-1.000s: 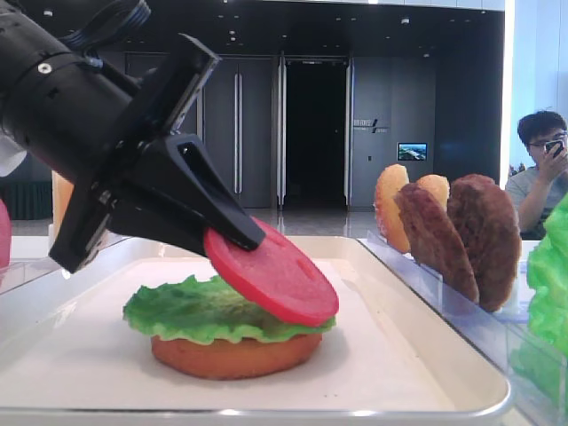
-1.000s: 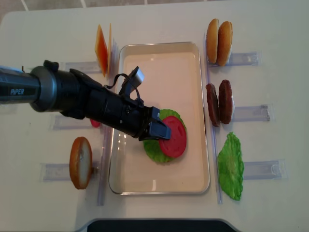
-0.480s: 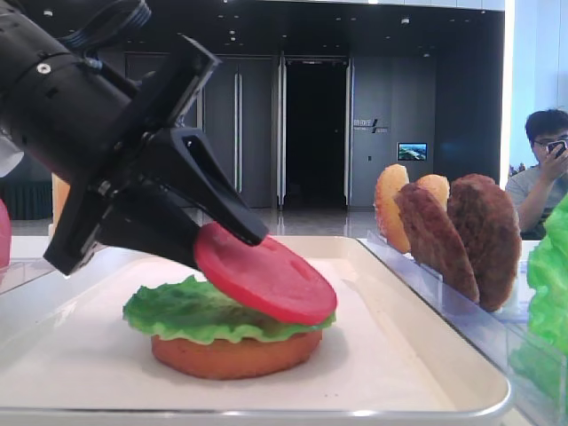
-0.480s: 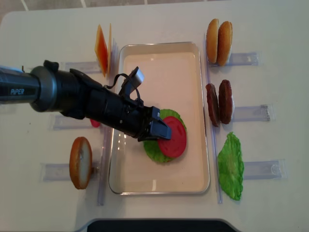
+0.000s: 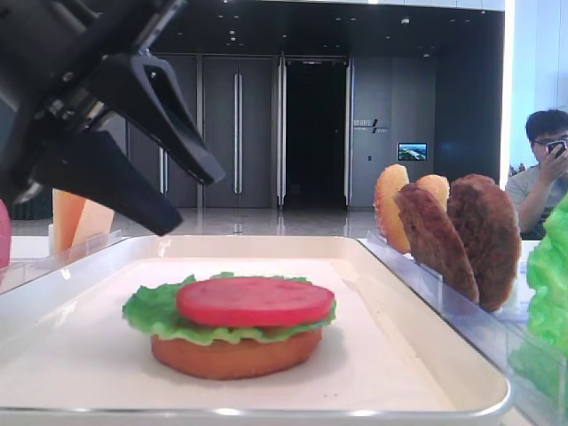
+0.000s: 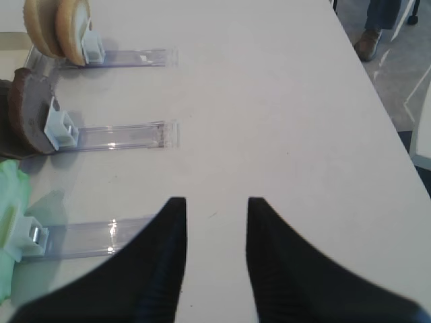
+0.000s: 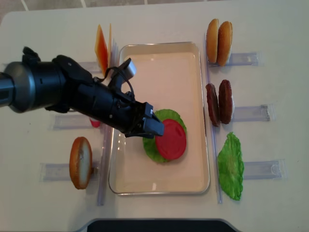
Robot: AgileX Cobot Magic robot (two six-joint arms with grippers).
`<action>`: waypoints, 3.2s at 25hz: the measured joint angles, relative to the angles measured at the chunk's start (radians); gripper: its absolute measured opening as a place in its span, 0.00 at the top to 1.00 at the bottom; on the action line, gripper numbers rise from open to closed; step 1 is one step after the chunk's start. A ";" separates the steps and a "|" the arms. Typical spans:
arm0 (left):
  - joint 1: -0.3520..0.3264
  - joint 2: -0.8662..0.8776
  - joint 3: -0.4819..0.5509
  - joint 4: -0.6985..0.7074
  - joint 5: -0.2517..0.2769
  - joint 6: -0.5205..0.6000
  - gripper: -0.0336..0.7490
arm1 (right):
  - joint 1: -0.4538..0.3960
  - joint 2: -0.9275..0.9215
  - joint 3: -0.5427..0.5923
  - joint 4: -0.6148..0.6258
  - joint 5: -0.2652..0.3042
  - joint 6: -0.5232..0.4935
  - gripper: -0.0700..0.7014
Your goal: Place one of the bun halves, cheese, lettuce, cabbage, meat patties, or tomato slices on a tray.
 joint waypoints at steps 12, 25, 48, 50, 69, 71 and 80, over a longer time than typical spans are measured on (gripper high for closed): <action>0.199 -0.207 0.000 0.183 0.099 -0.122 0.54 | 0.000 0.000 0.000 0.000 0.000 0.000 0.59; 0.267 -0.400 -0.111 0.774 0.192 -0.486 0.54 | 0.000 0.000 0.000 0.000 0.000 0.000 0.59; 0.386 -0.404 -0.171 1.350 0.336 -0.807 0.54 | 0.000 0.000 0.000 0.000 0.000 0.000 0.59; 0.443 -0.404 -0.171 1.304 0.336 -0.770 0.54 | 0.000 0.000 0.000 0.000 0.000 0.000 0.59; 0.498 -0.826 0.012 1.117 0.394 -0.671 0.54 | 0.000 0.000 0.000 0.000 0.000 0.000 0.59; 0.498 -0.933 0.048 1.110 0.382 -0.669 0.54 | 0.000 0.000 0.000 0.000 0.000 0.000 0.59; 0.498 -1.336 0.229 1.108 0.332 -0.620 0.54 | 0.000 0.000 0.000 0.000 0.000 0.000 0.59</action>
